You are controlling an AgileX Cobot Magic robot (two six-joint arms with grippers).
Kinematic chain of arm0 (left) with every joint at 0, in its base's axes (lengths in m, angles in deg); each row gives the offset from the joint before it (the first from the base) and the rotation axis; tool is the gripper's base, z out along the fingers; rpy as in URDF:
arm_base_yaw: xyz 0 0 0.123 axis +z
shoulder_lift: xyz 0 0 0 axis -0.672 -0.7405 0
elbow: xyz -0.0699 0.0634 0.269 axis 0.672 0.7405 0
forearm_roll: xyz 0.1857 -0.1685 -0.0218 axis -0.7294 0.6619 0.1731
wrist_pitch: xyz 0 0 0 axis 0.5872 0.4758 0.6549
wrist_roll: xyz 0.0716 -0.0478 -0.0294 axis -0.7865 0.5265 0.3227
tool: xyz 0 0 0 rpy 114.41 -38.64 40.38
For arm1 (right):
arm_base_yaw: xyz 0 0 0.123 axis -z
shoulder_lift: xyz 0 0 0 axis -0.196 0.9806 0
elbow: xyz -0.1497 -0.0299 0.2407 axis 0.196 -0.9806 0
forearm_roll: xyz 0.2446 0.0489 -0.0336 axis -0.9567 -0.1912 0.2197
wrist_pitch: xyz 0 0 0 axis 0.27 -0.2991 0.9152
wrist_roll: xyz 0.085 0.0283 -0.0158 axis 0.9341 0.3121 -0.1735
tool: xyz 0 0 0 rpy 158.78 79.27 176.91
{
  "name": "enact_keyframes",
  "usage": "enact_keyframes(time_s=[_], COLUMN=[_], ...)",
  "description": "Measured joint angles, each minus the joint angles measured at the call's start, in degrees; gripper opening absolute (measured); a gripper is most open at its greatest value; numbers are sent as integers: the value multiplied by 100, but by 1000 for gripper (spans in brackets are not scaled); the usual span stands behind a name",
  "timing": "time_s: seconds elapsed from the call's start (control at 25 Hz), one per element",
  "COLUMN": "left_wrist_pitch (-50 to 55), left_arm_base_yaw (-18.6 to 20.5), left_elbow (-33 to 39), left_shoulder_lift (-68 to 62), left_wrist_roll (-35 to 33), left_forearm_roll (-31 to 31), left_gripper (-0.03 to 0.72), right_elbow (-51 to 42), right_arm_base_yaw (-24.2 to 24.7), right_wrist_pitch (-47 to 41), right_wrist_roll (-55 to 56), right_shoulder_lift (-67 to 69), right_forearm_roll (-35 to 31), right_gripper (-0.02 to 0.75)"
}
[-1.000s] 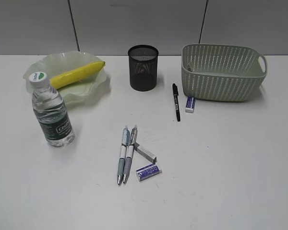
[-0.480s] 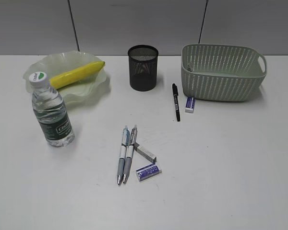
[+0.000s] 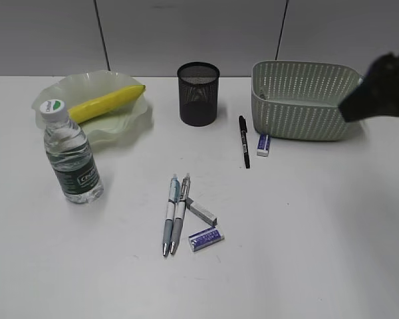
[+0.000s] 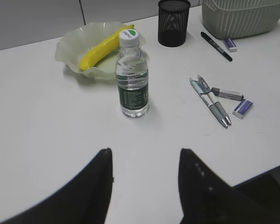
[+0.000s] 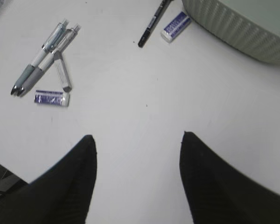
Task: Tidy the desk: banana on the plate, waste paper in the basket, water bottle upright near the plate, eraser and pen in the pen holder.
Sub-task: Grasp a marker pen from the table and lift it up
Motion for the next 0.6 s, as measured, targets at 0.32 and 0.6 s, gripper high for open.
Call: enact_keyframes(time_s=[0.32,0.6], left_wrist_pitch=[0,0], left_arm_base_yaw=[0,0], left_elbow=[0,0], left_shoulder_lift=[0,0], left_wrist_roll=[6,6], left_forearm_roll=[0,0], left_gripper=[347,347], right_elbow=[2560,4404], right_arm_base_yaw=[-785,-1064], right_wrist_pitch=[-382,-1057], right_wrist_roll=[2080,3254], right_shoulder_lift=[3037,4956], right_forearm_roll=[607,1229], right_gripper=[445,445])
